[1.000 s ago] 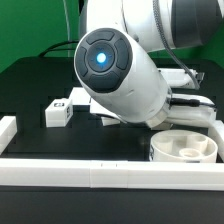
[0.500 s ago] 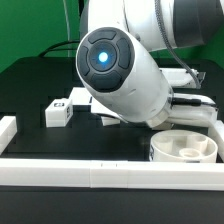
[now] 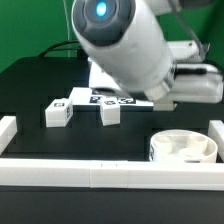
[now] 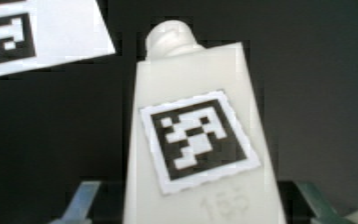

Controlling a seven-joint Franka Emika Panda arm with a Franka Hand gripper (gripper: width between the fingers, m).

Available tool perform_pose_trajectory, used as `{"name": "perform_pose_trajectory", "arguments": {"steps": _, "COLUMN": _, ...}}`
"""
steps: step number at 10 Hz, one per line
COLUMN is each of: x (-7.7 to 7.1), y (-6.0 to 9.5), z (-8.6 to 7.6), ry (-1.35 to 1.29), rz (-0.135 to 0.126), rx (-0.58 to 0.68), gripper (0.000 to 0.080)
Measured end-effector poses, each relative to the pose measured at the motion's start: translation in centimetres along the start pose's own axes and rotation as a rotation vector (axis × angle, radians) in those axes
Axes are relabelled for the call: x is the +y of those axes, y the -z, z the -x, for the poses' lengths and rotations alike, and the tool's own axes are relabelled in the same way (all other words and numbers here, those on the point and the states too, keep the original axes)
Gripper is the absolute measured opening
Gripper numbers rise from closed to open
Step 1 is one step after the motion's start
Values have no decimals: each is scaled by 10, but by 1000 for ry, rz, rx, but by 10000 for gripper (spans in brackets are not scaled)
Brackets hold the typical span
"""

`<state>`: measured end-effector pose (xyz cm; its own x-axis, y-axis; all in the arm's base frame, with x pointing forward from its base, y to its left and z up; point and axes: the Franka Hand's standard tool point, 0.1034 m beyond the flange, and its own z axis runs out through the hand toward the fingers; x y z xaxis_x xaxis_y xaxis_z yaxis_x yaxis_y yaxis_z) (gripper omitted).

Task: Assemble stool

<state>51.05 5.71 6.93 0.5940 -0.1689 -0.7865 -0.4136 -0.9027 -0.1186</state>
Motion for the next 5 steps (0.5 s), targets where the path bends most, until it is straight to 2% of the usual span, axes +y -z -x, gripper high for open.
{"name": "perform_pose_trajectory", "arguments": {"steps": 1, "x": -2, "y": 14, "z": 10, "ry": 9, "rz": -1, "rx": 1, "gripper": 328}}
{"name": "perform_pose_trajectory", "arguments": {"steps": 2, "x": -5, "y": 22, "z": 11, "ry": 15, "rz": -5, "rx": 32, "gripper": 328}}
{"name": "perform_pose_trajectory", "arguments": {"steps": 5, "x": -7, "y": 19, "z": 3, "ry": 13, "rz": -9, "rx": 72, "gripper": 328}}
